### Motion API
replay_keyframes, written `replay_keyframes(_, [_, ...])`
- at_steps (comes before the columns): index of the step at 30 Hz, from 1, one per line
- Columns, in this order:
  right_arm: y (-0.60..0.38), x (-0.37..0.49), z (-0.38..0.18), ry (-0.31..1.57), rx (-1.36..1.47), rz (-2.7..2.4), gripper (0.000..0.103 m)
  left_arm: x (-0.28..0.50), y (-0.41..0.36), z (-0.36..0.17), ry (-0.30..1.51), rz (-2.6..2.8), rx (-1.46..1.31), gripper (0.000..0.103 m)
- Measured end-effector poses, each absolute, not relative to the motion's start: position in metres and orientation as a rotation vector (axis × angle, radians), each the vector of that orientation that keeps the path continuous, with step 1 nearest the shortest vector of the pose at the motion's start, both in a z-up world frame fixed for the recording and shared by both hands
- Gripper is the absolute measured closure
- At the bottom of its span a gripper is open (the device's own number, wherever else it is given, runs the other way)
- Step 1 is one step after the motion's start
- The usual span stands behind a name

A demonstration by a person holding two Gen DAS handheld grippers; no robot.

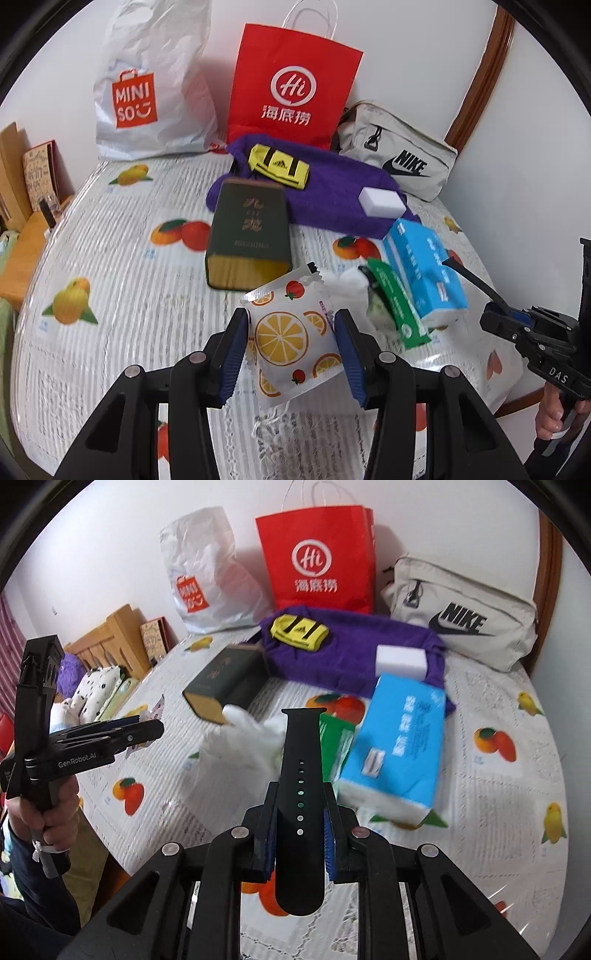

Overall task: Organize soft objects
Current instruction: 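Lay the snack packet on the yellow bag with the left while the right lays the strap on the towel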

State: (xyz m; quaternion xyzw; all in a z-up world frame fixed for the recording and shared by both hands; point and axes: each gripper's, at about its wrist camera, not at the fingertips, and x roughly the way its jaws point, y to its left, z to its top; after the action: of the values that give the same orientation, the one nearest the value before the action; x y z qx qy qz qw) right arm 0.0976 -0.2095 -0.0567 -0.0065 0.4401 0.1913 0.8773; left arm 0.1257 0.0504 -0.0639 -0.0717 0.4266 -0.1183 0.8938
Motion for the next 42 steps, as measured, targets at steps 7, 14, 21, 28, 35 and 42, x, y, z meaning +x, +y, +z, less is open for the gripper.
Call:
replay_keyframes(7, [-0.224,0.122,-0.043,0.899,-0.004,0.366,0.083,0.149,0.045,-0.051,0.887,-0.252,-0.159,0.058])
replay_keyframes(14, [-0.238,0.157,-0.036,0.888,0.007,0.332,0.083,0.182,0.035,-0.039,0.886,-0.251,-0.149,0.058])
replay_keyframes(21, [-0.245,0.195,-0.033,0.883,0.020,0.320,0.083,0.217,0.028,-0.030,0.882,-0.259,-0.132,0.058])
replay_keyframes(28, [-0.247,0.245,-0.038,0.890,0.032,0.312,0.083,0.265,0.028,-0.033,0.901,-0.260,-0.146,0.058])
replay_keyframes(35, [-0.253,0.312,-0.053,0.935,0.033,0.257,0.083,0.319,0.027,-0.048,0.953,-0.259,-0.146,0.058])
replay_keyframes(42, [-0.257,0.360,-0.077,0.986,0.030,0.209,0.083,0.362,0.026,-0.065,0.996,-0.258,-0.144,0.058])
